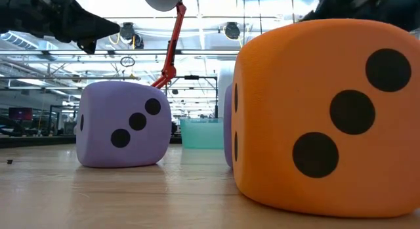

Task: Pick & Place Dice
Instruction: Put the light purple die into the green bin

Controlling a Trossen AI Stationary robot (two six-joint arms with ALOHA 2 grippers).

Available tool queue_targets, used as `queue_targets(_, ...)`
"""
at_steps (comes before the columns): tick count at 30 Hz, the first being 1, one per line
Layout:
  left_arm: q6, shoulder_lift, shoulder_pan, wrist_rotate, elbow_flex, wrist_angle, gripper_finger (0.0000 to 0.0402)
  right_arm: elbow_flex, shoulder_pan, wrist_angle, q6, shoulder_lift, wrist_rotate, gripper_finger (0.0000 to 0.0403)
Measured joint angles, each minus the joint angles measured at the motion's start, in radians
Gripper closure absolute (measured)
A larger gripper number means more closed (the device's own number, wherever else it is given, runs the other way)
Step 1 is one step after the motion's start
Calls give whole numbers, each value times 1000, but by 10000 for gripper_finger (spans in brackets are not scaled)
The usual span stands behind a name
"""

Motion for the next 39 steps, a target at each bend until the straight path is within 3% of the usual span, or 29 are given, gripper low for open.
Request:
queue_targets(7,1,0,0,0,0,0,384,112,126,-4,105,230,1,403)
queue_targets(13,1,0,0,-3,0,3,397,164,147,31,57,391,-10,403)
queue_targets(15,0,0,0,-3,0,2,390,175,146,44,44,425,-63,403)
queue_targets(18,0,0,0,-4,0,3,379,175,142,62,6,446,-115,403)
queue_targets(31,19,0,0,-12,0,10,376,177,3,25,-5,500,-148,403)
queue_targets(39,23,0,0,-12,0,9,376,166,-83,-38,-46,516,9,403)
